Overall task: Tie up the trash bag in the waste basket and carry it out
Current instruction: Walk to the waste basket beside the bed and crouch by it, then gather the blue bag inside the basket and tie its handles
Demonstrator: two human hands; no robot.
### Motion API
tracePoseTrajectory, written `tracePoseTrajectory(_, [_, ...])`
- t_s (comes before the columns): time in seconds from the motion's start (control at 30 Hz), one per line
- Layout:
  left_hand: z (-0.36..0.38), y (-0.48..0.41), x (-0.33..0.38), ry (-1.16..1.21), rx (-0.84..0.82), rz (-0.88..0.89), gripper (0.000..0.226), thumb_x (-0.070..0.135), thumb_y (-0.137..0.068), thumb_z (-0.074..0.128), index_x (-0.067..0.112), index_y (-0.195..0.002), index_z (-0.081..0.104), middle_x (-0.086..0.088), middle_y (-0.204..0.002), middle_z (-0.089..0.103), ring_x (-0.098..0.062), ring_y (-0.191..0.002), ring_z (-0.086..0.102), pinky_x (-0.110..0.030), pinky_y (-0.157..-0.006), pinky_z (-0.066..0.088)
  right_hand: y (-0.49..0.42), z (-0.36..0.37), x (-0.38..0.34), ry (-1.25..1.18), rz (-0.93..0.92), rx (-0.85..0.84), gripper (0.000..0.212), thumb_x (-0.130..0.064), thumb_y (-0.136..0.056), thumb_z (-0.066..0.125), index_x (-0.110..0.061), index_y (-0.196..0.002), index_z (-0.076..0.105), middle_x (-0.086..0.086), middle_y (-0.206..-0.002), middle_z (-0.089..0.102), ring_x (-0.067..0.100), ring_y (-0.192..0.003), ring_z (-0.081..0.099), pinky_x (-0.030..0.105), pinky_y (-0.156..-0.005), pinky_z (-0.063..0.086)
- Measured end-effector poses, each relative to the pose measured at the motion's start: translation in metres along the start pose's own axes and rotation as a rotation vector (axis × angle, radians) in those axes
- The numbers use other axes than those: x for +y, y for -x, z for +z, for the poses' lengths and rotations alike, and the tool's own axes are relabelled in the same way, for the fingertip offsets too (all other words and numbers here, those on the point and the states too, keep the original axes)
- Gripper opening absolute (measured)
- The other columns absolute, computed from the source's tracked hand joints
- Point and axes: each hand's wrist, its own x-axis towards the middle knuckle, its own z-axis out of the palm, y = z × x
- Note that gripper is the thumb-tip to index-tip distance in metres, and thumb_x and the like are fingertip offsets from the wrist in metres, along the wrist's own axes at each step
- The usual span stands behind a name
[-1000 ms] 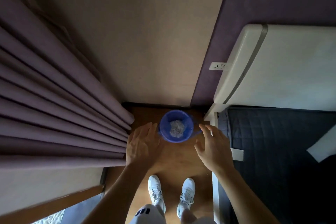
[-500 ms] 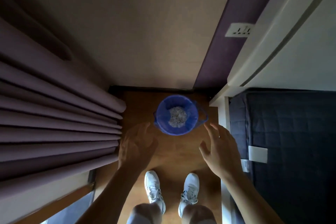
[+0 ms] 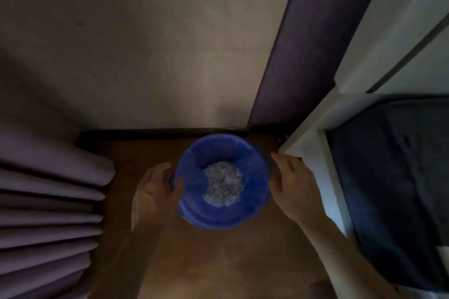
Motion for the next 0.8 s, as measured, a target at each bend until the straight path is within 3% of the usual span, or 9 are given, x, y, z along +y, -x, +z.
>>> tracePoseTrajectory(0.1, [0.03,-0.033,-0.023,-0.001,-0.004,0.062,0.039,0.035,-0.092,0.061,0.023,-0.128,0.054,-0.003,-0.127,0.057,-0.024,-0.115,0.055,-0.034,-0.093,0.044,-0.026,0.026,0.036,0.071,0.0,0.03,0.053,-0.014,-0.084,0.063,-0.01,-0.137,0.056,0.015,-0.124,0.065,0.035,-0.109,0.062,0.048,-0.092,0.052])
tracePoseTrajectory(0.17, [0.044,-0.051,-0.041,0.007,-0.067,0.054,0.036,0.051,-0.088,0.06,0.032,-0.119,0.055,0.006,-0.118,0.056,-0.016,-0.107,0.056,-0.032,-0.092,0.043,-0.045,0.038,0.054,0.064,0.017,-0.002,0.053,-0.011,-0.085,0.064,-0.01,-0.138,0.055,0.016,-0.127,0.063,0.036,-0.113,0.059,0.046,-0.091,0.051])
tracePoseTrajectory(0.27, [0.063,-0.077,-0.067,-0.021,-0.213,0.003,0.066,0.083,-0.071,0.053,0.034,-0.114,0.059,0.006,-0.108,0.065,-0.015,-0.096,0.065,-0.041,-0.086,0.055,-0.063,0.051,0.073,0.091,-0.001,-0.088,0.052,-0.017,-0.09,0.065,-0.015,-0.141,0.052,0.014,-0.134,0.058,0.033,-0.12,0.055,0.042,-0.092,0.048])
tracePoseTrajectory(0.43, [0.071,-0.076,-0.059,0.051,-0.292,-0.097,0.019,0.046,-0.084,0.07,0.03,-0.091,0.062,-0.002,-0.09,0.063,-0.014,-0.074,0.058,-0.032,-0.071,0.048,-0.063,0.067,0.093,0.164,0.045,-0.228,0.056,-0.027,-0.089,0.066,-0.019,-0.143,0.05,0.012,-0.138,0.056,0.032,-0.124,0.053,0.041,-0.095,0.049])
tracePoseTrajectory(0.5, [0.072,-0.074,-0.061,0.076,-0.334,-0.139,0.041,0.05,-0.078,0.075,0.018,-0.102,0.064,-0.005,-0.091,0.063,-0.019,-0.077,0.059,-0.032,-0.071,0.046,-0.058,0.075,0.098,0.19,0.071,-0.277,0.058,-0.031,-0.089,0.065,-0.021,-0.143,0.048,0.01,-0.137,0.056,0.031,-0.122,0.054,0.04,-0.093,0.049])
tracePoseTrajectory(0.57, [0.075,-0.073,-0.063,0.07,-0.253,-0.105,0.057,0.066,-0.064,0.064,0.023,-0.101,0.063,-0.003,-0.091,0.064,-0.023,-0.082,0.061,-0.036,-0.075,0.046,-0.055,0.083,0.105,0.192,0.115,-0.281,0.058,-0.035,-0.089,0.064,-0.024,-0.144,0.046,0.007,-0.132,0.056,0.029,-0.12,0.054,0.039,-0.09,0.049])
tracePoseTrajectory(0.7, [0.07,-0.072,-0.063,0.057,-0.195,0.003,0.043,0.076,-0.065,0.052,0.039,-0.087,0.057,0.007,-0.083,0.061,-0.018,-0.079,0.058,-0.037,-0.078,0.046,-0.048,0.1,0.117,0.243,0.191,-0.27,0.05,-0.045,-0.09,0.061,-0.031,-0.136,0.046,0.005,-0.115,0.062,0.029,-0.106,0.061,0.043,-0.079,0.054])
tracePoseTrajectory(0.73, [0.071,-0.076,-0.07,0.039,-0.165,0.017,0.051,0.08,-0.069,0.052,0.037,-0.094,0.062,0.003,-0.089,0.066,-0.022,-0.084,0.063,-0.04,-0.082,0.049,-0.047,0.105,0.12,0.248,0.208,-0.255,0.041,-0.045,-0.09,0.06,-0.031,-0.127,0.05,0.004,-0.109,0.065,0.027,-0.099,0.063,0.043,-0.075,0.055])
tracePoseTrajectory(0.8, [0.07,-0.082,-0.084,0.018,-0.125,-0.01,0.049,0.064,-0.086,0.054,0.024,-0.112,0.066,-0.01,-0.108,0.069,-0.03,-0.099,0.064,-0.044,-0.09,0.049,-0.047,0.111,0.122,0.255,0.255,-0.211,0.028,-0.042,-0.089,0.061,-0.028,-0.113,0.058,0.002,-0.097,0.068,0.024,-0.086,0.067,0.041,-0.068,0.058])
